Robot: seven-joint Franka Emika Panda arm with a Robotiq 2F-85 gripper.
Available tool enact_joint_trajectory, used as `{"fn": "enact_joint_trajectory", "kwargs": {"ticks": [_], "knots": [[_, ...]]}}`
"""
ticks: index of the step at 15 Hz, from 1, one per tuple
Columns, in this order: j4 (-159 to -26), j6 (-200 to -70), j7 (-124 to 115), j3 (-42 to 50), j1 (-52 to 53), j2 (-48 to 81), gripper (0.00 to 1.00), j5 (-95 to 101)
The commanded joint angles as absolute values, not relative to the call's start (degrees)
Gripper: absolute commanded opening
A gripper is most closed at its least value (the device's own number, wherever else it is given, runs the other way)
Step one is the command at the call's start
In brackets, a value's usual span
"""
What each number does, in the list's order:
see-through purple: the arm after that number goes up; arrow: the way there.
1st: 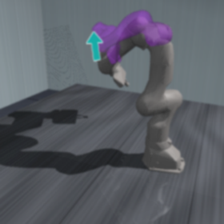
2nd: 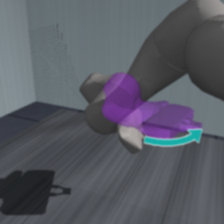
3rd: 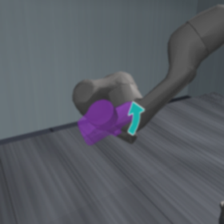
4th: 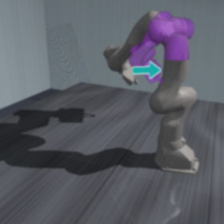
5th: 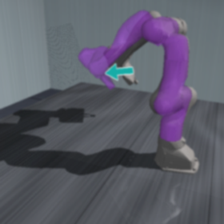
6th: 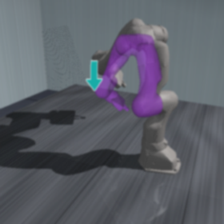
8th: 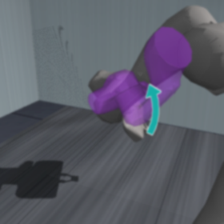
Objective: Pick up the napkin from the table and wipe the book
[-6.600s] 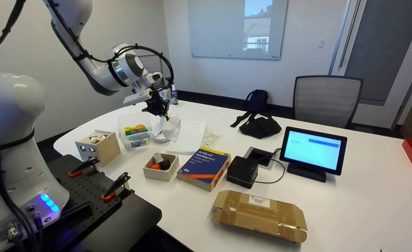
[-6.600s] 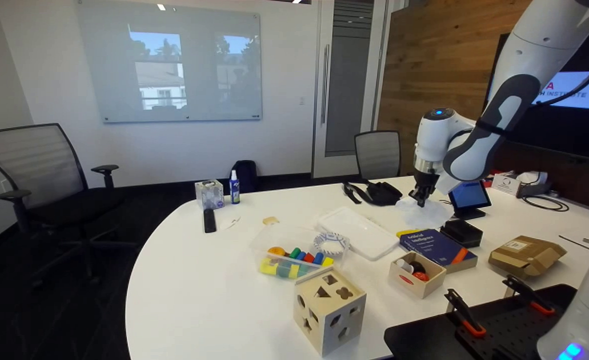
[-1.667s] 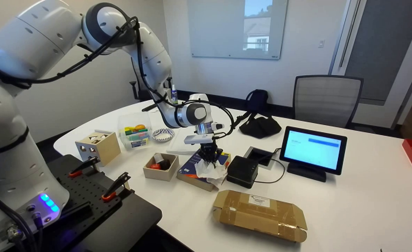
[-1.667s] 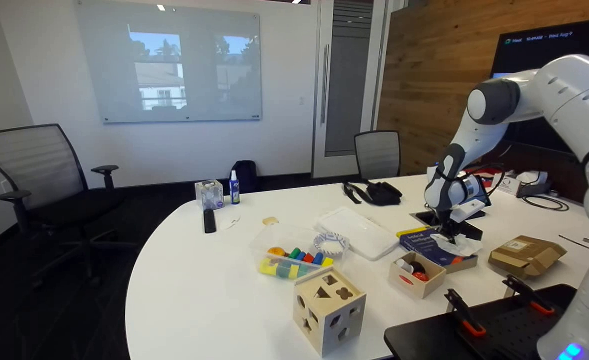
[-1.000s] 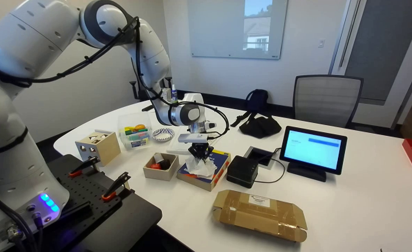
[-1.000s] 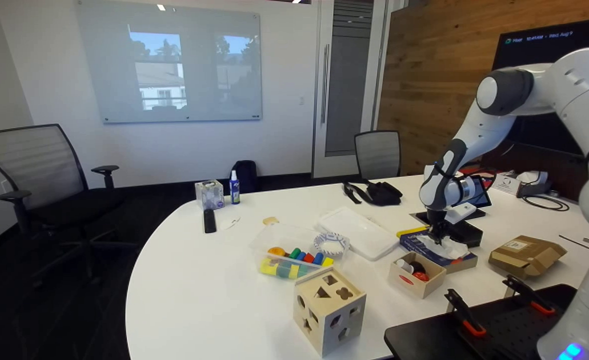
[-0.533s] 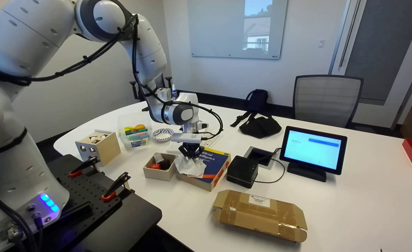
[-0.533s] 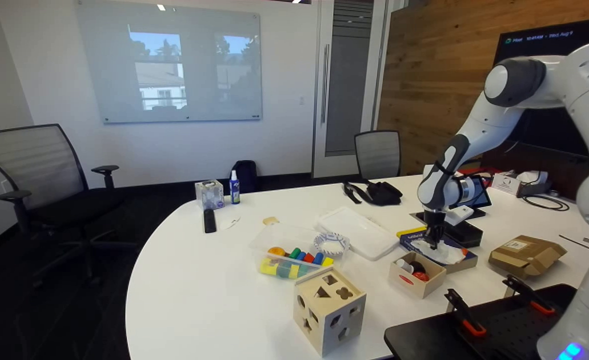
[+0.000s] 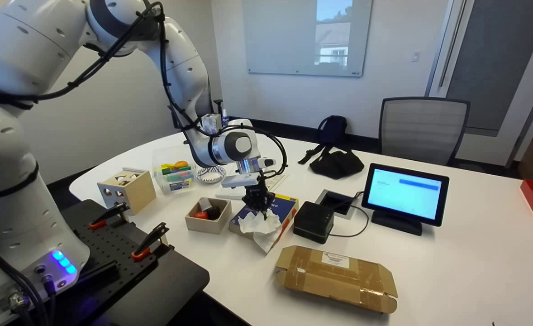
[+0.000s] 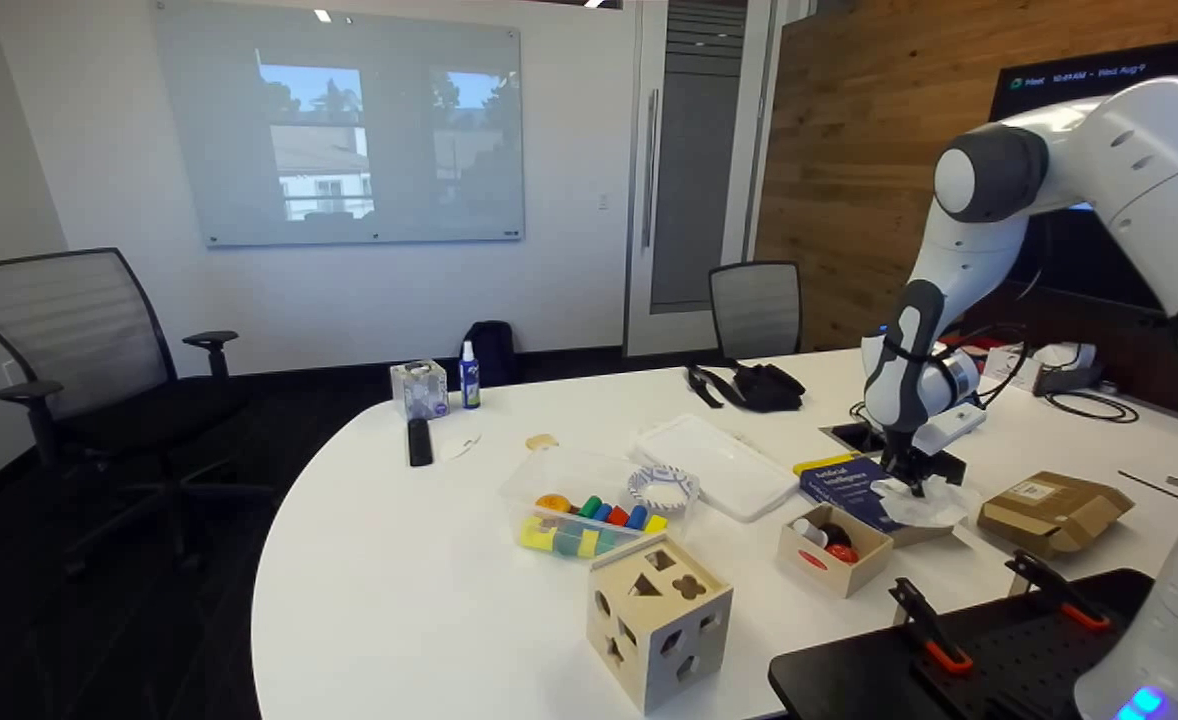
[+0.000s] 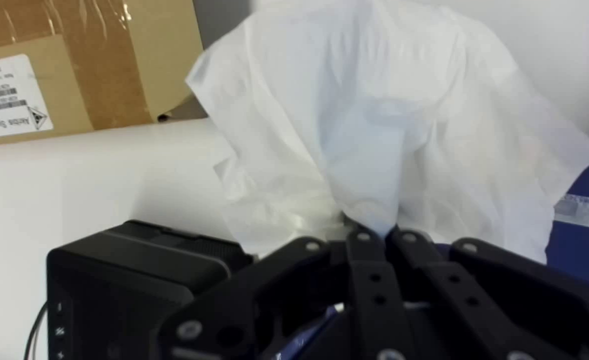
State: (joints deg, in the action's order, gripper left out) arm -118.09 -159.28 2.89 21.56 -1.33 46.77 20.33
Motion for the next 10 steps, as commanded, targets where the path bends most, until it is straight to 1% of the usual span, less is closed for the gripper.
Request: {"fn": "enact_joint_trajectory", "kwargs": {"ticks": [1, 7, 10], "knots": [[-120.1, -160.8, 3.5, 19.7, -2.4, 45.9, 0.01, 20.2], [-121.1, -160.5, 15.8, 6.7, -12.3, 44.1, 0.01, 16.9], [-121.9, -157.6, 19.2, 4.4, -14.2, 42.7, 0.01, 16.2]]}}
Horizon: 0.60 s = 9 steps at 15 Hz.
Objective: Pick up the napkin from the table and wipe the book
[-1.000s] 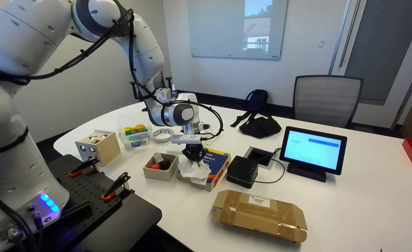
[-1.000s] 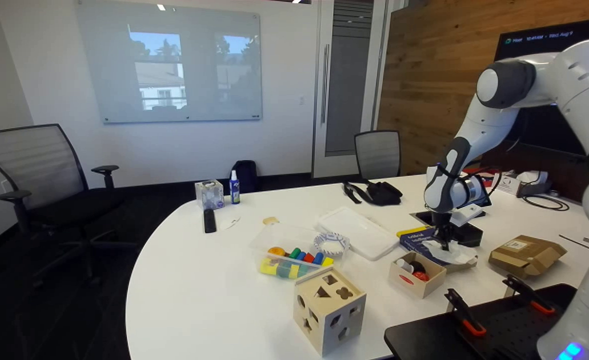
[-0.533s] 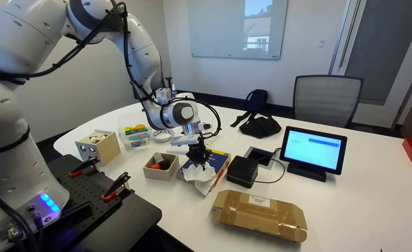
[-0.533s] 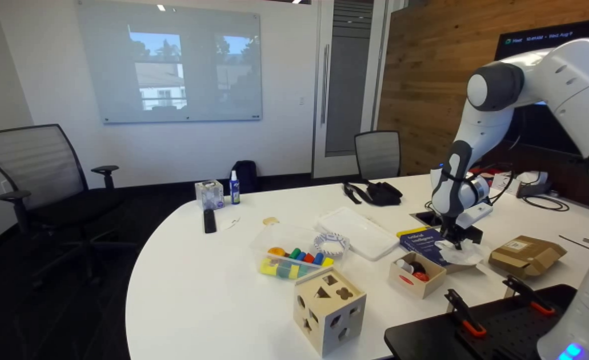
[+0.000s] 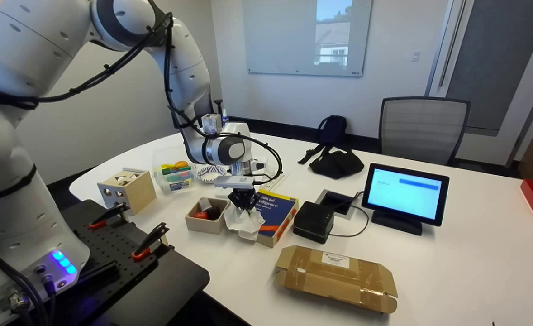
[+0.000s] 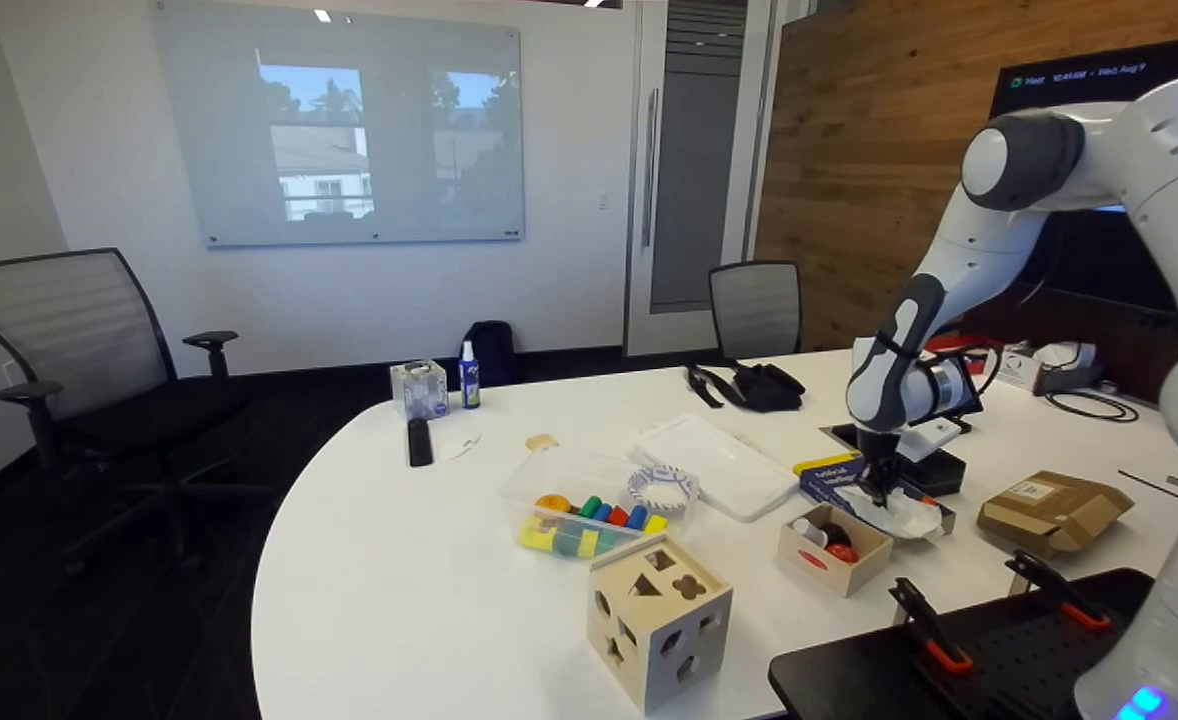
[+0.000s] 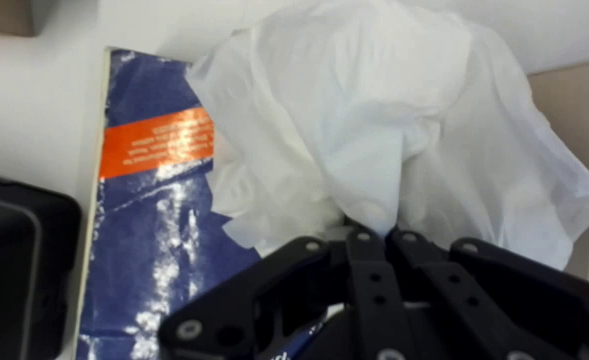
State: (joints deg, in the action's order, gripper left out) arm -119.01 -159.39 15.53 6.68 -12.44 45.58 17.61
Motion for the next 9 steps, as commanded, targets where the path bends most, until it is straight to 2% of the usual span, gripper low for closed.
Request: {"fn": "enact_joint_trajectory", "kwargs": {"ticks": [1, 9], "knots": [[-122.0, -156.5, 18.2, 5.5, -13.4, 42.7, 0.01, 16.3], [-120.6, -159.4, -1.2, 23.8, -0.1, 46.3, 0.01, 21.4]]}}
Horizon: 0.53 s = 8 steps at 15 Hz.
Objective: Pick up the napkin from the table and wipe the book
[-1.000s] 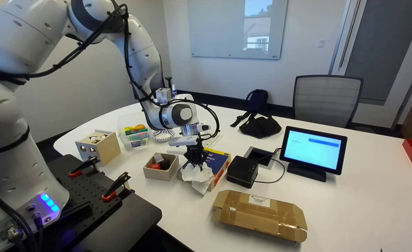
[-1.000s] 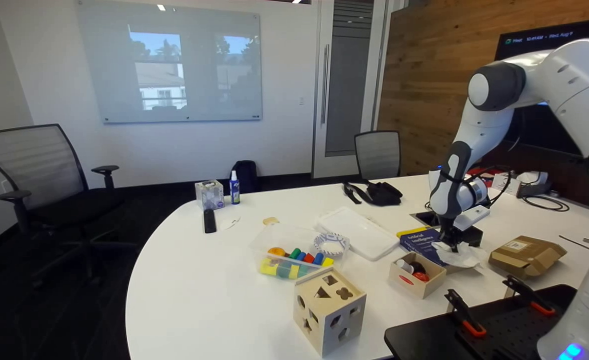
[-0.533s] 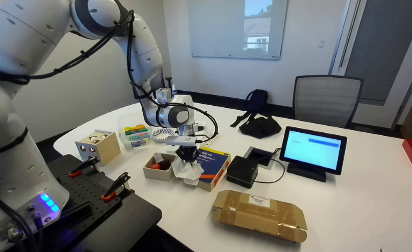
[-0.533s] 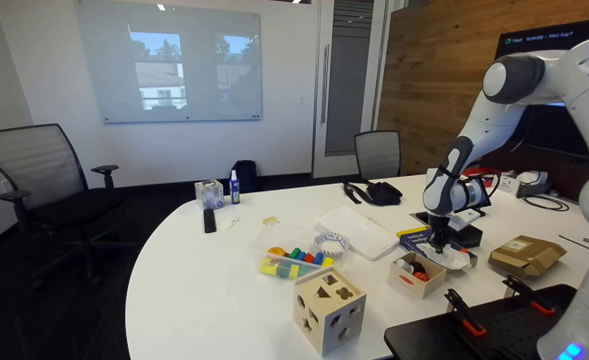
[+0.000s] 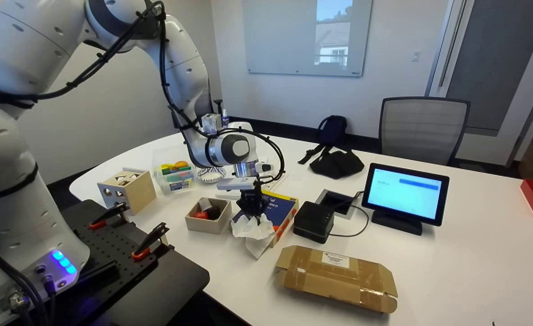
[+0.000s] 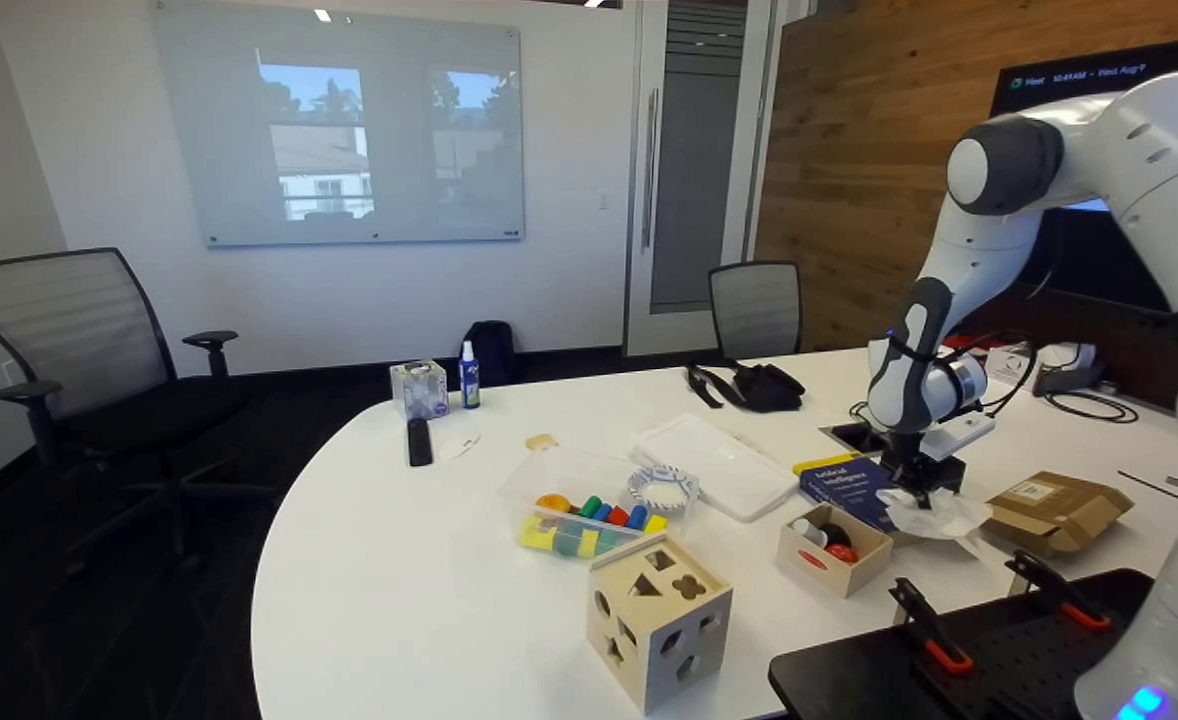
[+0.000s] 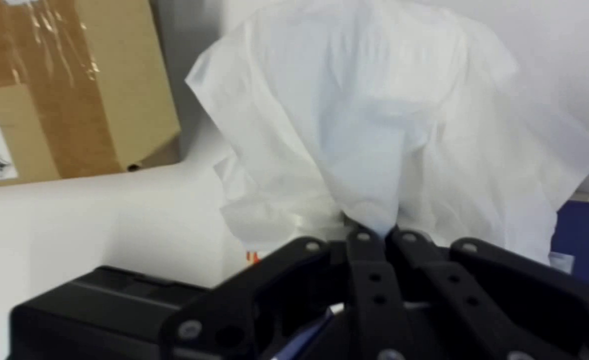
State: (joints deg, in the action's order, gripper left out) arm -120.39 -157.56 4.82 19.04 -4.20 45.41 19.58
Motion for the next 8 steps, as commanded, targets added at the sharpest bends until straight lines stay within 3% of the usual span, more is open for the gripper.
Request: {"fn": "enact_joint_trajectory", "kwargs": {"ticks": [1, 5, 8], "knots": [[-120.1, -159.1, -1.8, 24.2, 0.3, 46.8, 0.01, 21.3], [-120.9, -159.0, 3.2, 20.6, -0.2, 44.6, 0.01, 21.9], [-124.4, -160.5, 4.1, 21.0, 5.2, 40.8, 0.01, 27.3]]}}
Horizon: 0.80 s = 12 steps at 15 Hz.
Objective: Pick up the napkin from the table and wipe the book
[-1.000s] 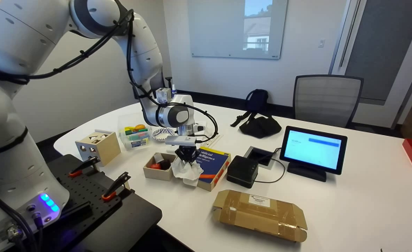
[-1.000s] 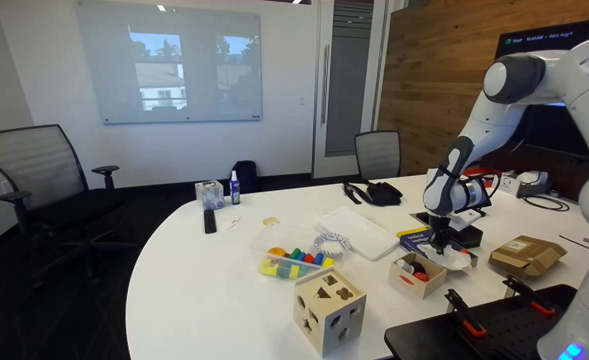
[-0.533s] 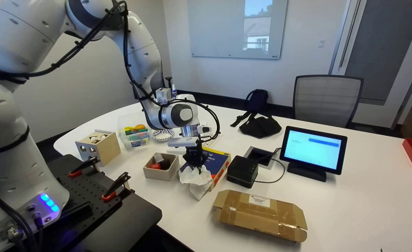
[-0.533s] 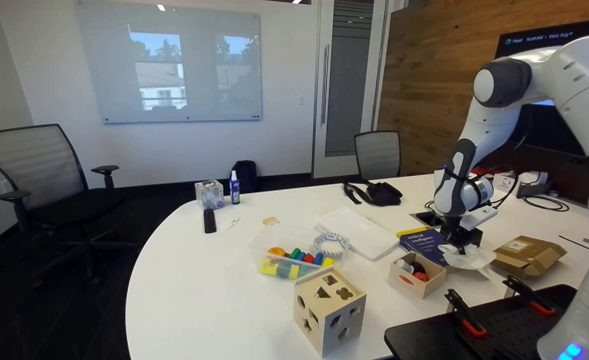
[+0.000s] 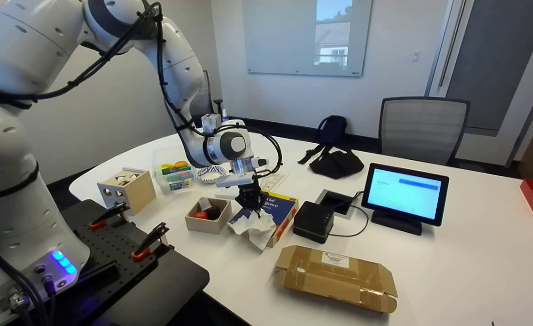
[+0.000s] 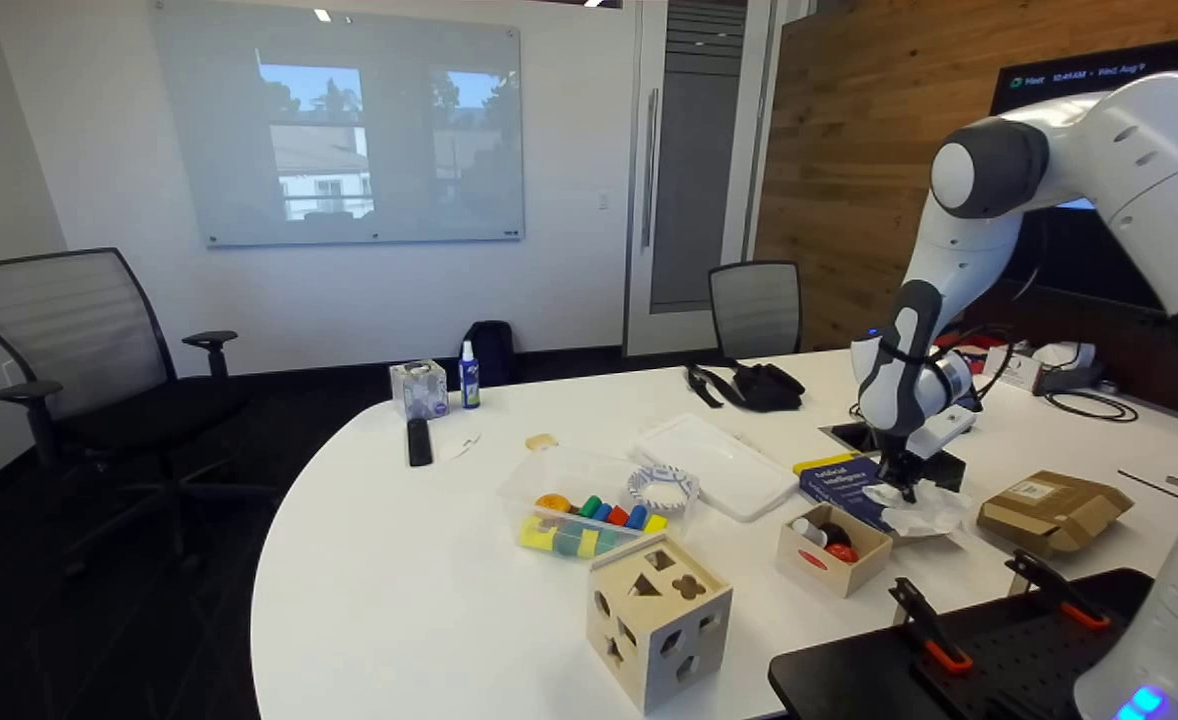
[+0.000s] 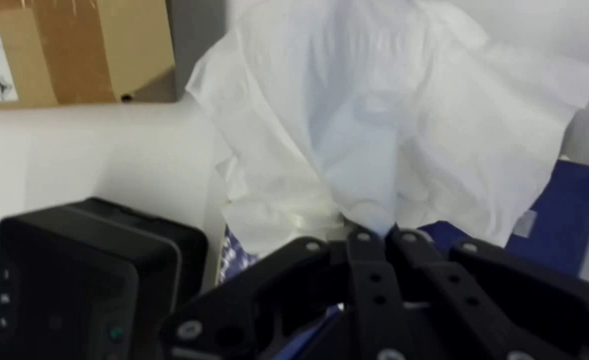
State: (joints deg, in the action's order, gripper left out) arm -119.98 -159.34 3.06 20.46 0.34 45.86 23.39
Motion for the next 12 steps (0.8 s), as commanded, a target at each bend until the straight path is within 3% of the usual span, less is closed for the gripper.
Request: {"fn": "enact_joint_trajectory", "kwargs": {"ticks": [1, 6, 12], "knots": [[-126.1, -161.0, 3.5, 21.3, 7.5, 38.9, 0.01, 29.4], [-135.0, -160.3, 3.6, 18.9, 15.6, 27.8, 0.01, 40.5], [-142.8, -161.5, 13.1, 3.3, 9.3, 21.1, 0.01, 42.0]]}}
